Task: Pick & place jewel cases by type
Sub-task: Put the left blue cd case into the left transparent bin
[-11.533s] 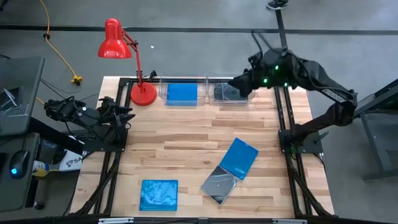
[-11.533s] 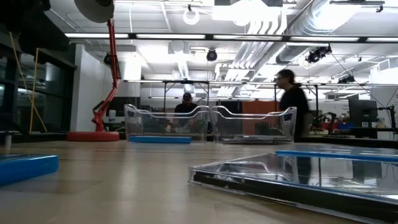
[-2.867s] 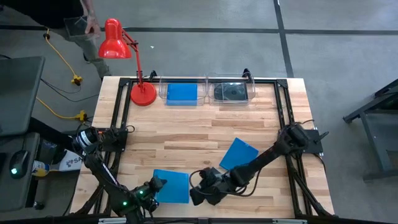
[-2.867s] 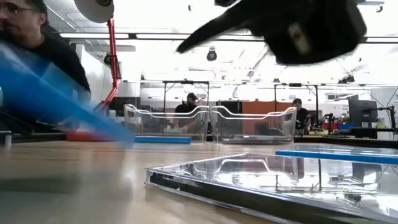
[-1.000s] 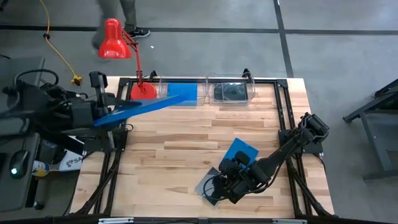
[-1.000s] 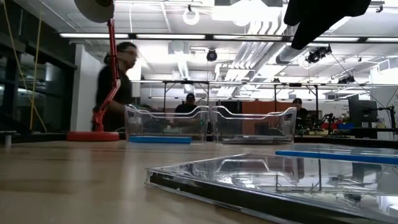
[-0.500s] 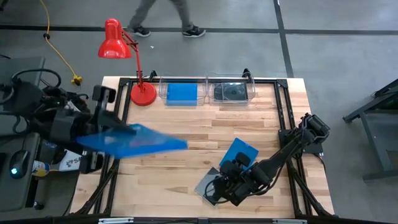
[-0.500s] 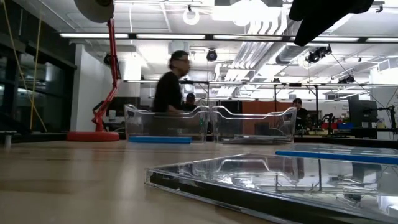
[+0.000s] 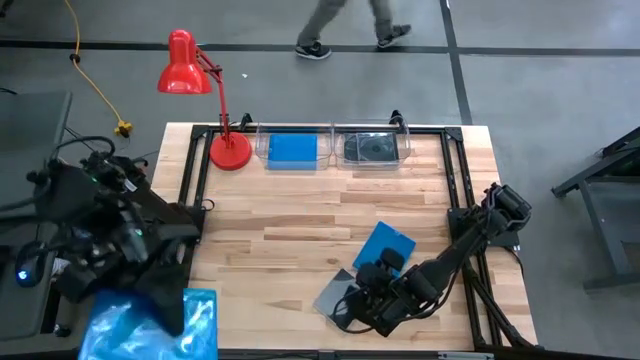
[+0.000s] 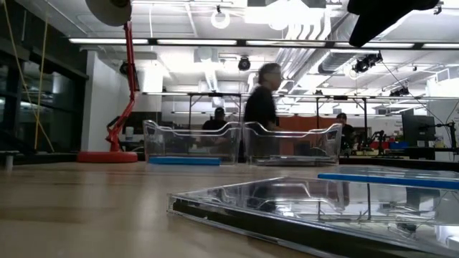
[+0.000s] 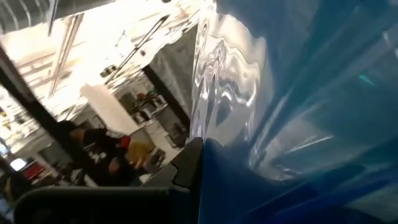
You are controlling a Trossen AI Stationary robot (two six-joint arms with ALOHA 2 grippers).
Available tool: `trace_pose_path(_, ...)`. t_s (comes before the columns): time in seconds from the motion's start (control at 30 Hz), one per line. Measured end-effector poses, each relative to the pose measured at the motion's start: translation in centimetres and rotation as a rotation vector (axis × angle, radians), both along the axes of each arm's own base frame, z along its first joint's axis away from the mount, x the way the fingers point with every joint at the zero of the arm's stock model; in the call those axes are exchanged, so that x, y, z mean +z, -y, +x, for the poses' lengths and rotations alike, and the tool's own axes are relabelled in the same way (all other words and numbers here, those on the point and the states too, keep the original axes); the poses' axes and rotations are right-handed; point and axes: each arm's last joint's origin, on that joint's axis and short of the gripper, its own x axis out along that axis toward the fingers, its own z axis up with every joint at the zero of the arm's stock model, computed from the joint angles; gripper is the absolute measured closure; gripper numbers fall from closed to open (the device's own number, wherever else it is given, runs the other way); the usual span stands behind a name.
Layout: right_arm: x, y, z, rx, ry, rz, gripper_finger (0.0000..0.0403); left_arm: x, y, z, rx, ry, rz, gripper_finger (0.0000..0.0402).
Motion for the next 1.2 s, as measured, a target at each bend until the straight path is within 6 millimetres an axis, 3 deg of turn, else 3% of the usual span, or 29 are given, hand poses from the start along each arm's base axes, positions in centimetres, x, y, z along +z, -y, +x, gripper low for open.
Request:
trace_pose_path(0.33, 0.0, -0.5, -0.4, 0.007, 0.000, 0.005, 0.0183, -0.9, 3.0, 0.6, -0.100, 0.073, 0.079, 0.0334)
trace_pose_path(0.63, 0.0, -0.7, -0.6, 0.009, 0.000, 0.006, 0.0183, -0.9, 3.3, 0.9, -0.065, 0.092, 0.068, 0.0334)
trace_pose_path(0.87, 0.0, -0.7, -0.6, -0.002, 0.000, 0.017, 0.0183, 0.1, 2.6, 1.4, 0.276, 0.204, 0.075, 0.0334)
trace_pose_path(1.2, 0.0, -0.7, -0.6, -0.009, 0.001, 0.017, 0.0183, 2.4, -0.1, 1.0, 0.924, 0.367, 0.201, 0.0334)
